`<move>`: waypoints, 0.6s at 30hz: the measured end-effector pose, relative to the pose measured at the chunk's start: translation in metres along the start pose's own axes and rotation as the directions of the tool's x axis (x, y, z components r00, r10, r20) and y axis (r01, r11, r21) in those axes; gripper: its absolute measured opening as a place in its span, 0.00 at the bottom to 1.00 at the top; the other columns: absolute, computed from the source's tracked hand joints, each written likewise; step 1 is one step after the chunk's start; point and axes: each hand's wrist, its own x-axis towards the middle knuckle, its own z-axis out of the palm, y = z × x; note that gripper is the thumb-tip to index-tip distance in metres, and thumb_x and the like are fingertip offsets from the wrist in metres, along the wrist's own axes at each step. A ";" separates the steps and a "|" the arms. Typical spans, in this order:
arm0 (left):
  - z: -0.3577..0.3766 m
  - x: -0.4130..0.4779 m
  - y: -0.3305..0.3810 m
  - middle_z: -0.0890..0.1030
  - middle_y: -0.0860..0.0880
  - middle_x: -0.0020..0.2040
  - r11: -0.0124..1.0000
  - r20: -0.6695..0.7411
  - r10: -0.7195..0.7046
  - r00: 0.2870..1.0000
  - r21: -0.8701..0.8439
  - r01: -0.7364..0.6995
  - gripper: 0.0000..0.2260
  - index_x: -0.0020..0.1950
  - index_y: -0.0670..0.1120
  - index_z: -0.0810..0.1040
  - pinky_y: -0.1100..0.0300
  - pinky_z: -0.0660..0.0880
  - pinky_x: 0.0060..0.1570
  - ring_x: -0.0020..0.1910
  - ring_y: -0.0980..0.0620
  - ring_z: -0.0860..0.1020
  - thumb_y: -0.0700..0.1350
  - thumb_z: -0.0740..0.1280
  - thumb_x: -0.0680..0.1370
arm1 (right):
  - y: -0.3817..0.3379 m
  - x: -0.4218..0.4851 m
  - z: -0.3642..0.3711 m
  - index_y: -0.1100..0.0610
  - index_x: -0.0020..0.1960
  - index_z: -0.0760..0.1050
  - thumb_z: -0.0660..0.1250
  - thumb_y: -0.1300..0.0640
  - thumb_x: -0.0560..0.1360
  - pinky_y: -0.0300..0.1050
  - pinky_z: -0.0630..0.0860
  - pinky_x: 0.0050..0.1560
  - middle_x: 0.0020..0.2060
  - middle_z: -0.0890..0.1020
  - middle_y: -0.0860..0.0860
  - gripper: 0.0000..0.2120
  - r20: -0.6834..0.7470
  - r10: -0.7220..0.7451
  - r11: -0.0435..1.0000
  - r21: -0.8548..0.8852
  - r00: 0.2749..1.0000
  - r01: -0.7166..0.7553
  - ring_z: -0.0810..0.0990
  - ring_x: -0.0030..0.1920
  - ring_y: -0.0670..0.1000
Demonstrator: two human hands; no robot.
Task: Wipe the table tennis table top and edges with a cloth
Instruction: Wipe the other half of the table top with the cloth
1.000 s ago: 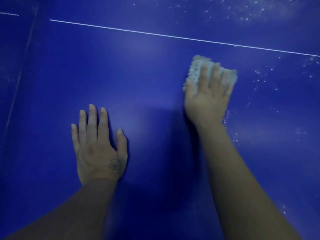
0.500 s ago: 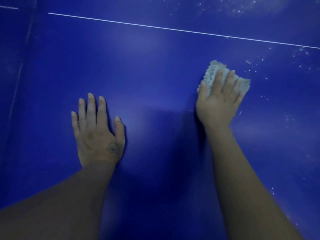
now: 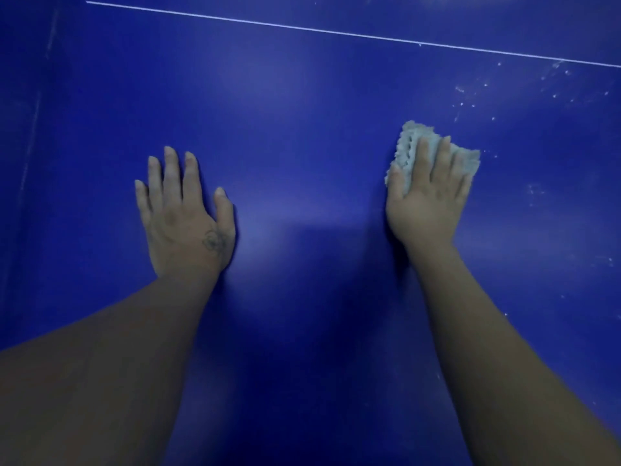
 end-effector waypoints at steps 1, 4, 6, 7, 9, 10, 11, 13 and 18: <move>-0.001 0.000 0.000 0.57 0.44 0.88 1.000 0.003 0.003 1.000 0.002 -0.003 0.30 0.87 0.44 0.60 0.41 0.47 0.86 0.88 0.44 0.52 0.56 0.55 0.87 | -0.010 -0.007 0.002 0.51 0.87 0.54 0.45 0.37 0.84 0.66 0.48 0.84 0.86 0.54 0.56 0.35 -0.005 0.001 1.000 0.010 1.000 -0.001 0.52 0.86 0.62; 0.000 -0.003 -0.001 0.56 0.44 0.88 1.000 0.019 0.011 1.000 0.002 -0.011 0.30 0.87 0.44 0.59 0.41 0.48 0.86 0.88 0.43 0.51 0.57 0.54 0.87 | -0.047 -0.044 0.009 0.53 0.86 0.61 0.52 0.40 0.86 0.68 0.54 0.82 0.85 0.60 0.58 0.31 -0.075 -0.154 0.988 -0.004 0.985 0.154 0.59 0.84 0.64; -0.001 -0.003 -0.002 0.56 0.43 0.88 1.000 0.021 0.025 0.999 0.008 -0.025 0.30 0.87 0.43 0.59 0.40 0.48 0.86 0.88 0.42 0.52 0.57 0.53 0.88 | -0.057 -0.079 0.008 0.52 0.85 0.61 0.54 0.41 0.87 0.66 0.54 0.83 0.85 0.60 0.56 0.30 -0.037 -0.322 0.947 -0.004 0.946 0.322 0.57 0.85 0.62; -0.001 -0.004 -0.002 0.56 0.43 0.88 0.999 0.020 0.034 0.999 0.019 -0.034 0.30 0.87 0.43 0.58 0.40 0.49 0.86 0.88 0.42 0.52 0.57 0.52 0.88 | -0.053 -0.092 0.004 0.51 0.86 0.59 0.54 0.40 0.87 0.64 0.53 0.84 0.86 0.58 0.55 0.30 0.004 -0.400 0.917 0.004 0.917 0.400 0.55 0.86 0.61; -0.001 -0.009 -0.002 0.55 0.42 0.88 0.999 0.042 0.030 0.999 0.034 -0.031 0.30 0.88 0.43 0.57 0.39 0.49 0.86 0.88 0.41 0.52 0.57 0.50 0.88 | -0.027 -0.102 -0.002 0.48 0.87 0.57 0.53 0.39 0.87 0.63 0.51 0.84 0.86 0.56 0.52 0.31 0.041 -0.465 0.885 0.020 0.884 0.464 0.52 0.86 0.58; -0.001 -0.016 0.000 0.55 0.42 0.88 0.999 0.059 0.022 0.998 0.032 -0.024 0.30 0.88 0.43 0.56 0.39 0.49 0.85 0.88 0.41 0.51 0.57 0.50 0.89 | -0.009 -0.098 -0.003 0.48 0.87 0.56 0.53 0.39 0.86 0.63 0.51 0.84 0.87 0.55 0.52 0.31 0.040 -0.442 0.897 0.018 0.896 0.442 0.51 0.87 0.57; -0.002 -0.028 0.003 0.54 0.42 0.89 0.999 0.074 0.018 0.997 0.033 -0.020 0.30 0.88 0.43 0.56 0.39 0.50 0.85 0.88 0.41 0.51 0.57 0.50 0.89 | 0.008 -0.092 -0.006 0.47 0.87 0.55 0.52 0.38 0.86 0.63 0.50 0.84 0.87 0.54 0.51 0.32 0.052 -0.390 0.921 0.011 0.919 0.390 0.50 0.87 0.57; -0.008 -0.064 0.007 0.54 0.42 0.89 0.998 0.088 0.041 0.995 0.049 -0.046 0.30 0.88 0.43 0.56 0.39 0.50 0.85 0.88 0.40 0.51 0.56 0.51 0.89 | 0.032 -0.079 -0.012 0.47 0.87 0.52 0.50 0.37 0.86 0.63 0.48 0.85 0.87 0.51 0.51 0.33 0.097 -0.260 0.965 0.001 0.961 0.261 0.48 0.87 0.56; -0.025 -0.179 0.009 0.51 0.42 0.89 0.986 0.213 0.111 0.971 0.101 -0.135 0.31 0.89 0.44 0.55 0.36 0.50 0.85 0.88 0.39 0.48 0.58 0.52 0.88 | 0.010 -0.082 -0.013 0.52 0.87 0.54 0.49 0.40 0.87 0.68 0.51 0.83 0.86 0.54 0.56 0.32 0.042 -0.027 1.000 -0.010 0.999 0.027 0.53 0.86 0.62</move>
